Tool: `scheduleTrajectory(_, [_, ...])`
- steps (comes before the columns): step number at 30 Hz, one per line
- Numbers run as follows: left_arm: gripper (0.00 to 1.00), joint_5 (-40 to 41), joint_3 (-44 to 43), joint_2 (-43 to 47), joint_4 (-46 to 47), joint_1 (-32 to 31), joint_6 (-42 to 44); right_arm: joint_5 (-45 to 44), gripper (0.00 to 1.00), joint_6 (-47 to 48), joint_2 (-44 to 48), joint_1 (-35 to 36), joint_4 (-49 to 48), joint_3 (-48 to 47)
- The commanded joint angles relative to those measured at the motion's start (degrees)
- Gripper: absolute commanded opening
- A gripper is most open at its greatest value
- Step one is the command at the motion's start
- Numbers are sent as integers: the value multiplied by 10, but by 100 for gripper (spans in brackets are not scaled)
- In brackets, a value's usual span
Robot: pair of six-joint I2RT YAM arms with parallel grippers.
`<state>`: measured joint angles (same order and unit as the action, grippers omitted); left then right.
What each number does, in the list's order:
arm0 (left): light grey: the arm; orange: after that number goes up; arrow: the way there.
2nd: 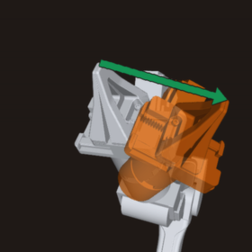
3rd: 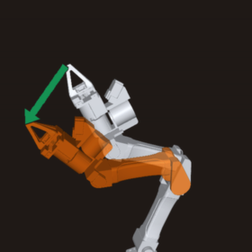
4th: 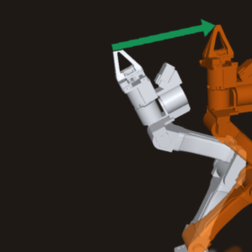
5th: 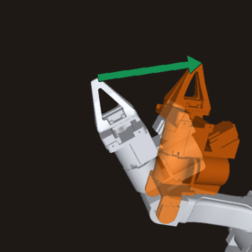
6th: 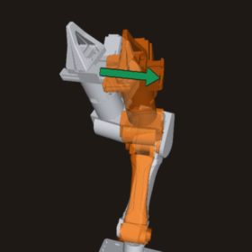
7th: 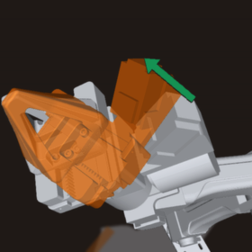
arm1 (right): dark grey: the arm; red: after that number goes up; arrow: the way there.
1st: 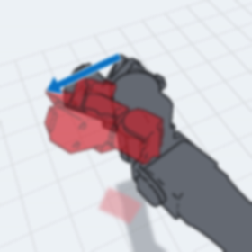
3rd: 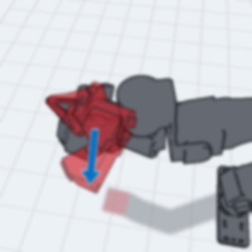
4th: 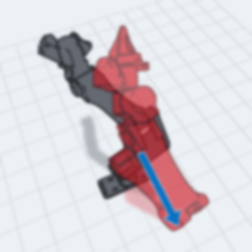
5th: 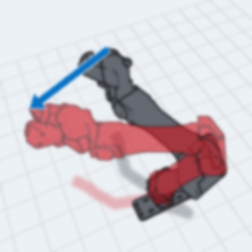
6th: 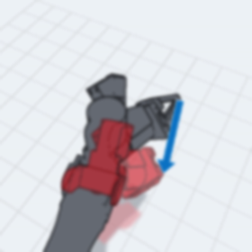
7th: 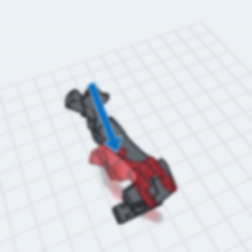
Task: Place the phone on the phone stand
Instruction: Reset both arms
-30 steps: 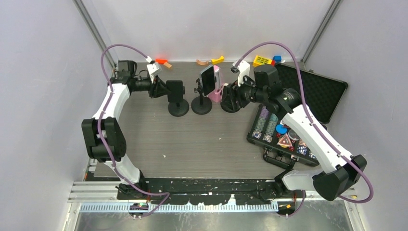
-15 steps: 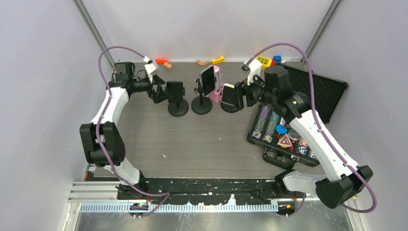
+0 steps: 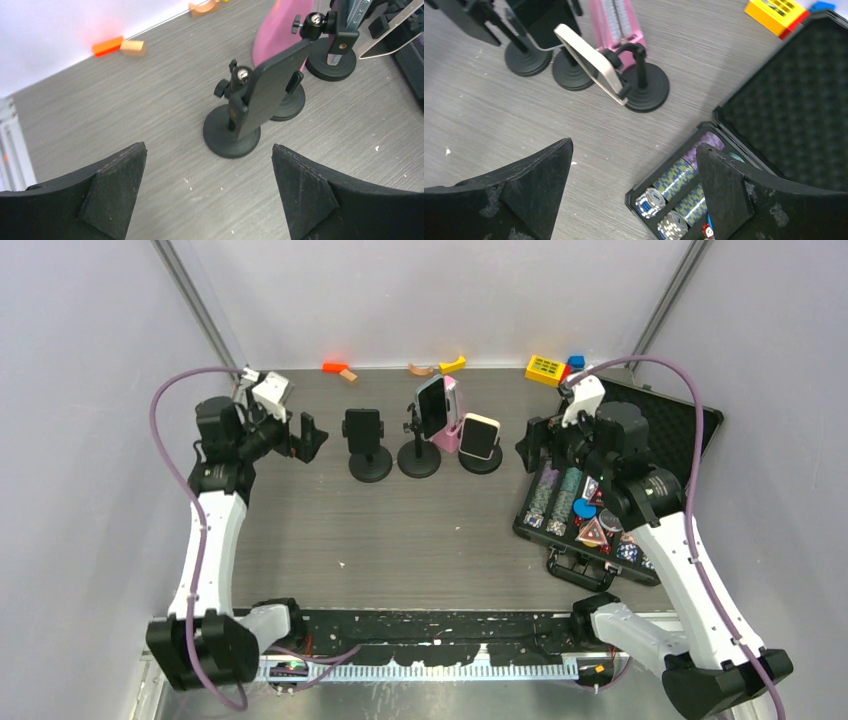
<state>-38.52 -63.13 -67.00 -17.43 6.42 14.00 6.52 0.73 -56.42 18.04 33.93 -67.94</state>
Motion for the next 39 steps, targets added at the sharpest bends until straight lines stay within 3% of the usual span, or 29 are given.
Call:
scheduleTrajectory(1, [100, 79, 51, 89, -5, 7, -74, -54, 99, -21, 39, -20, -7, 14])
scheduleTrajectory(8, [100, 88, 116, 236, -88, 7, -61, -132, 99, -25, 74, -27, 54, 7])
scheduleTrajectory(16, [100, 111, 168, 361, -129, 7, -77, -122, 99, 8, 155, -27, 56, 86])
scheduleTrajectory(25, [100, 92, 209, 395, -98, 7, -57, -76, 99, 40, 221, -27, -20, 214])
scheduleTrajectory(32, [100, 96, 226, 397, -89, 7, -46, -150, 99, 54, 289, -27, -35, 242])
scheduleTrajectory(39, [100, 107, 231, 403, -87, 10, -37, -130, 99, 69, 333, -31, -33, 264])
